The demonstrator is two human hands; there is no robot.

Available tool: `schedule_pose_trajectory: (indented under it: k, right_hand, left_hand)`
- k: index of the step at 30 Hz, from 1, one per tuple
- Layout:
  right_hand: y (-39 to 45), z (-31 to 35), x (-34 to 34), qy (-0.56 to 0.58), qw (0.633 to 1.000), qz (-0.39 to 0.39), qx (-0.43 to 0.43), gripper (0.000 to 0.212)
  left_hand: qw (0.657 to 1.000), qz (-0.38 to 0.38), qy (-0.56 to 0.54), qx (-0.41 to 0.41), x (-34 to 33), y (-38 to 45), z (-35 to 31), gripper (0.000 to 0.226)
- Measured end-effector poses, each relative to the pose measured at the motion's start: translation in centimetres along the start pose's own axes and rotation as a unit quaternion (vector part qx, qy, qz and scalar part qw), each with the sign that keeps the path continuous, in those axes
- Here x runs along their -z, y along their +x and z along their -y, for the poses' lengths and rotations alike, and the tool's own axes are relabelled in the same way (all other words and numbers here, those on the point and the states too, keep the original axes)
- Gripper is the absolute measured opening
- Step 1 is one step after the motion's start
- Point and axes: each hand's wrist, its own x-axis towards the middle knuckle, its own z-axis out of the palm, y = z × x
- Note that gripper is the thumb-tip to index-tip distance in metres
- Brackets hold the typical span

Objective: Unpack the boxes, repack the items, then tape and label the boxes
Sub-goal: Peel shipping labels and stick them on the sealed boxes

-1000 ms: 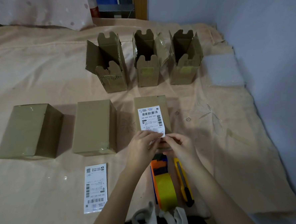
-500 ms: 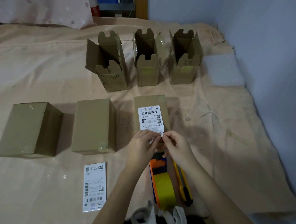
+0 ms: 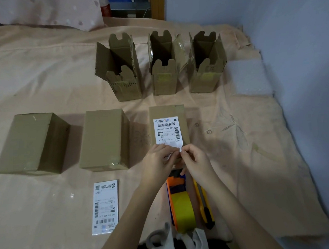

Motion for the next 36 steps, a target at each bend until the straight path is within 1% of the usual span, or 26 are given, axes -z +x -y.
schedule_pose_trajectory:
  k: [8,15,19,22,25,28,32,34,36]
  right_hand:
    - [-0.05,0.4,0.21,-0.011,1.0,-0.006,0.002,0.016]
    - [-0.02,0.36,0.1,0.003,1.0,-0.021,0.003,0.016]
    - [-0.1,0.63,-0.07,-0.001,1.0,-0.017,0.014,0.016]
    - [-0.24,0.9,-0.04,-0.007,1.0,-0.012,0.017,0.015]
    - [-0.34,0.97,-0.06,-0.013,1.0,-0.013,0.016,0.014]
    - [-0.42,0.89,-0.14,-0.021,1.0,-0.011,0.012,0.015]
    - [-0.53,0.78,-0.03,-0.029,0.999,-0.02,0.005,0.016]
    - [-0.54,0.74,0.09,-0.02,0.999,-0.029,0.0,0.016]
    - [-0.57,0.84,0.18,-0.018,0.999,-0.028,-0.006,0.016]
  left_hand:
    - [1.0,0.007,0.006,0.005,0.0,0.14,-0.11,0.017]
    - [1.0,0.023,-0.008,0.015,0.13,0.21,-0.07,0.015]
    - [0.995,0.032,-0.061,0.074,0.19,0.31,-0.25,0.012]
    - [0.991,0.037,-0.072,0.104,0.3,0.44,-0.35,0.012]
    - [0.986,0.035,-0.101,0.125,0.45,0.34,-0.55,0.002]
    - [0.981,0.029,-0.134,0.137,0.47,0.1,-0.66,0.014]
    - [0.989,0.011,-0.114,0.092,0.44,0.17,-0.08,0.02]
    - [0.987,0.009,-0.119,0.105,0.63,0.3,0.09,0.023]
    - [0.984,0.026,-0.122,0.124,0.75,0.32,-0.05,0.022]
